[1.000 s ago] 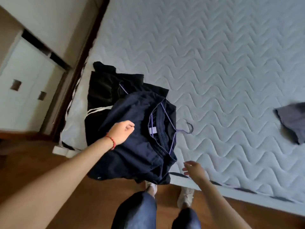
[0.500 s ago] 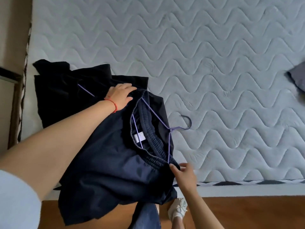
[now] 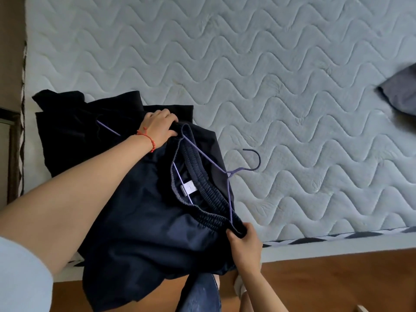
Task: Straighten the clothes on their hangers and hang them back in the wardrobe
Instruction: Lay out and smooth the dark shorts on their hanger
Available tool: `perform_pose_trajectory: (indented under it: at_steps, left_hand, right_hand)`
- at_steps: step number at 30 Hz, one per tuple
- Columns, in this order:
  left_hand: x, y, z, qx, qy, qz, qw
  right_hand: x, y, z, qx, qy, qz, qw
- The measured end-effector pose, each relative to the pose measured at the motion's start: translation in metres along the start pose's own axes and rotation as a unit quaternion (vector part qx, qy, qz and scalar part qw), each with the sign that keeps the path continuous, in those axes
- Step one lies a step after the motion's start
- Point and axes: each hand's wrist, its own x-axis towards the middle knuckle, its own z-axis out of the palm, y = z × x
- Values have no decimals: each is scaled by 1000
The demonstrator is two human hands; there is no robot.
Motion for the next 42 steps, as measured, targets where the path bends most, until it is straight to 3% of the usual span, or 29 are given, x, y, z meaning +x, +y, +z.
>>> perform_pose_trajectory:
  at_steps: [8, 15, 25, 34, 42]
  left_hand:
    - [-70, 2, -65, -85, 133, 19, 987]
    - [-162, 39, -103, -132, 236, -19, 963]
    - [-291, 204, -119, -184, 374, -57, 907]
    - [-335, 366, -114, -247, 396, -14, 884]
    - [-301, 418, -110, -280, 345, -25, 896]
  right_hand:
    - [-40, -14, -58, 18, 32, -87, 996]
    - [-71, -17, -133, 30, 25, -197, 980]
    - [-108, 45, -309, 23, 75, -344, 936]
    - [-135, 67, -481, 31, 189, -395, 899]
    - [-98, 38, -541, -14, 222, -404, 887]
